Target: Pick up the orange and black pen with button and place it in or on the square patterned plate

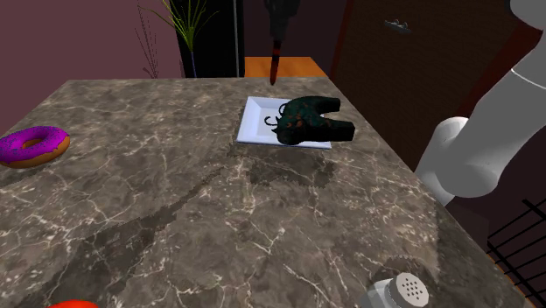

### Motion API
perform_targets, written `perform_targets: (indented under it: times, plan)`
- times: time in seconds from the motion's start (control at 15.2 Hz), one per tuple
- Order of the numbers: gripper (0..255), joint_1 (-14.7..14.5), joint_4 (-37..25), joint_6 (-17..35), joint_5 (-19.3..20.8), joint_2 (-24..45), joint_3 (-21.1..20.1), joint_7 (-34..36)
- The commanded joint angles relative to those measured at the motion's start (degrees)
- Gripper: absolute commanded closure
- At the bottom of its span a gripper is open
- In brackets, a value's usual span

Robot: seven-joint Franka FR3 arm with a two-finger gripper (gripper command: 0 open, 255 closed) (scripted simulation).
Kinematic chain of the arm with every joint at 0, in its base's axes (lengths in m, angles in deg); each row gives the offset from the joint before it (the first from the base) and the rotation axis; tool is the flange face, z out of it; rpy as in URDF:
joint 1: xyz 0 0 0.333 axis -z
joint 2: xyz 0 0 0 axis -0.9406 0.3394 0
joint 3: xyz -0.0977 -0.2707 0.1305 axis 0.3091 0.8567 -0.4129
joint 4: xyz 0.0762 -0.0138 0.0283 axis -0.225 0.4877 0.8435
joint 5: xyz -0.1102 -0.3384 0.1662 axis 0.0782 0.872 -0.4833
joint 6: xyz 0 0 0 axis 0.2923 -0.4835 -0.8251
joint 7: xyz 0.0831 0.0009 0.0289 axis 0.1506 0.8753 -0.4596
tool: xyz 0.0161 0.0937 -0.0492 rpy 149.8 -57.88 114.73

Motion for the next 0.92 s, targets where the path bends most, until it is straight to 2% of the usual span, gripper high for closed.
perform_targets:
  times: [0.0, 0.07, 0.86]
  plan:
    - [255, 1.0, 2.3, -0.5, -0.5, -2.8, 1.8, -2.9]
    - [255, 1.5, 3.3, -0.9, -0.6, -4.2, 2.7, -4.3]
    - [255, 1.2, 17.5, 9.0, -1.4, -8.7, 3.1, -5.0]
